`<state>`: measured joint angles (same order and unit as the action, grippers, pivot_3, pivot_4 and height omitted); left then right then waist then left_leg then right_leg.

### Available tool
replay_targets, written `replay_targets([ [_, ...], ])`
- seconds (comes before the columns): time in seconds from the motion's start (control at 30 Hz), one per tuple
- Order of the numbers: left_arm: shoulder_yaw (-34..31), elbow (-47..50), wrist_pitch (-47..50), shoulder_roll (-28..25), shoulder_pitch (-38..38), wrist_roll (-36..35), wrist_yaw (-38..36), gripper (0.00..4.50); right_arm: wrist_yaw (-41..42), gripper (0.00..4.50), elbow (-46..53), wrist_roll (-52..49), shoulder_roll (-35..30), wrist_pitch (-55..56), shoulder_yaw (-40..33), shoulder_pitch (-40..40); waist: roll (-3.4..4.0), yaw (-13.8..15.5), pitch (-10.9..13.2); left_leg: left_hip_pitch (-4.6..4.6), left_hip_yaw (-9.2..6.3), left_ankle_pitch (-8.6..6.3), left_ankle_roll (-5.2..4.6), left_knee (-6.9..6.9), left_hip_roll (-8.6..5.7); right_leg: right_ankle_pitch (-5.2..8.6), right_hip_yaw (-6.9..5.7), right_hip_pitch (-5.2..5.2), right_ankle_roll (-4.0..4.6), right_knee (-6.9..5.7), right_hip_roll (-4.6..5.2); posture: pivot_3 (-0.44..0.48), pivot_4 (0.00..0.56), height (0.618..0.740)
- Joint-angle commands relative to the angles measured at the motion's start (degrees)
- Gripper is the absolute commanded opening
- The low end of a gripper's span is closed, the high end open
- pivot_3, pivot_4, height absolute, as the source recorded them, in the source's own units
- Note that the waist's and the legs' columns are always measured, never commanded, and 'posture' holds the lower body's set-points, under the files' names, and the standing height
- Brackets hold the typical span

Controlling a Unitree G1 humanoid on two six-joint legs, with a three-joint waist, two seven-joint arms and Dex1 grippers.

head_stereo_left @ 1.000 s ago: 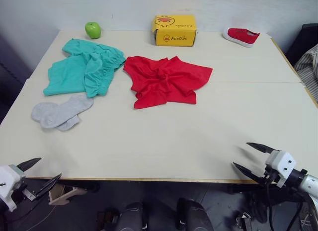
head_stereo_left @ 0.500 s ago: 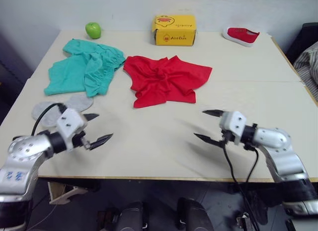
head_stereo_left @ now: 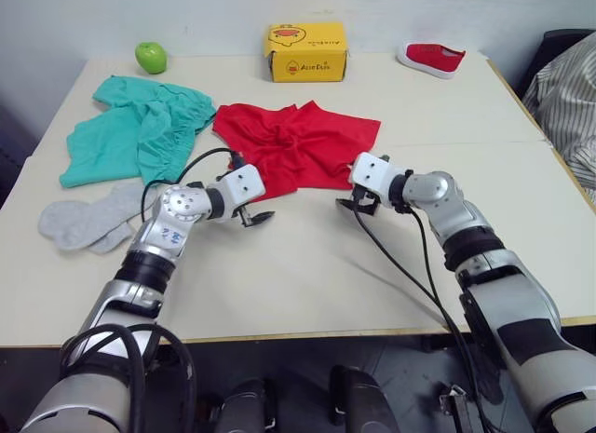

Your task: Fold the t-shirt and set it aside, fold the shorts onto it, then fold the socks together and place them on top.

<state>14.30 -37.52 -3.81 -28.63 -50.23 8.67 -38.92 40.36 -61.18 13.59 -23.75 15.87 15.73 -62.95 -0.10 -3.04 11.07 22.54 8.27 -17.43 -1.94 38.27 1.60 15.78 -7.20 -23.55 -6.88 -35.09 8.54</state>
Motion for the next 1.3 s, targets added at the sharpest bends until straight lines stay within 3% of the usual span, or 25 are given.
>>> replay_targets([
  [0.03,1.2,-8.5,-2.5,0.3,-3.3,5.0,5.8,4.5,-5.5,4.46,-6.1,2.8,1.3,0.6,0.5,-3.2,-0.01,-0.1,0.0,-0.05,0.0,0.04,0.01,-0.01,0.0,0.0,0.01,0.03,0.0,-0.01,0.0,0.0,0.15,0.74],
  [0.27,2.7,-21.5,-5.5,-0.4,-7.1,9.4,12.6,4.5,-11.7,4.46,-11.4,6.2,3.4,-0.3,1.5,-6.1,-0.11,-0.4,-0.1,-0.47,-0.01,0.16,0.07,-0.01,0.05,0.0,0.43,0.08,0.0,-0.43,0.02,0.0,0.15,0.74],
  [0.37,3.6,-26.1,-4.7,-0.8,-7.7,10.9,14.9,3.92,-12.7,4.5,-12.4,7.1,4.1,0.0,1.9,-6.4,-0.17,-0.4,-0.1,-0.58,-0.03,0.16,0.08,-0.02,0.06,0.0,0.58,0.08,0.0,-0.5,0.02,0.0,0.15,0.74],
  [0.6,2.5,-30.5,-6.4,-0.6,-8.6,10.4,18.0,1.75,-15.3,4.5,-13.8,8.9,6.2,0.5,2.5,-6.4,-0.31,-1.2,-0.2,-0.81,0.1,0.16,0.09,-0.12,0.1,0.0,0.77,0.09,0.01,-0.57,0.0,0.0,0.15,0.74],
  [0.77,1.7,-31.5,-7.8,-1.1,-9.3,9.9,18.6,0.11,-17.1,2.87,-15.1,9.0,8.1,-1.0,1.6,-6.8,-0.38,-1.8,-0.2,-0.91,0.16,0.15,0.11,-0.19,0.12,0.01,0.84,0.11,0.02,-0.61,0.0,0.0,0.15,0.74],
  [1.03,-5.5,-30.5,-9.7,-2.2,-9.6,4.1,15.6,0.0,-15.1,0.08,-16.0,7.4,10.3,-3.9,-0.4,-8.0,-0.39,-1.9,-0.2,-0.89,0.19,0.12,0.15,-0.22,0.12,0.01,0.87,0.03,0.03,-0.62,0.01,0.0,0.15,0.74],
  [1.17,-10.1,-27.0,-11.3,-3.7,-8.4,-0.6,10.4,0.0,-12.7,0.03,-15.8,6.0,10.3,-4.5,-2.4,-8.4,-0.39,-1.8,-0.2,-0.79,0.19,0.09,0.13,-0.24,0.09,0.01,0.86,-0.05,0.03,-0.6,0.03,0.0,0.15,0.74],
  [1.3,-15.2,-18.0,-8.9,-5.2,-4.4,-8.2,0.4,0.0,-4.6,0.03,-14.3,3.1,8.5,-2.9,-5.1,-8.4,-0.39,-1.8,-0.2,-0.46,0.17,0.06,0.12,-0.21,0.09,0.01,0.82,-0.29,0.03,-0.54,0.02,0.0,0.15,0.74],
])
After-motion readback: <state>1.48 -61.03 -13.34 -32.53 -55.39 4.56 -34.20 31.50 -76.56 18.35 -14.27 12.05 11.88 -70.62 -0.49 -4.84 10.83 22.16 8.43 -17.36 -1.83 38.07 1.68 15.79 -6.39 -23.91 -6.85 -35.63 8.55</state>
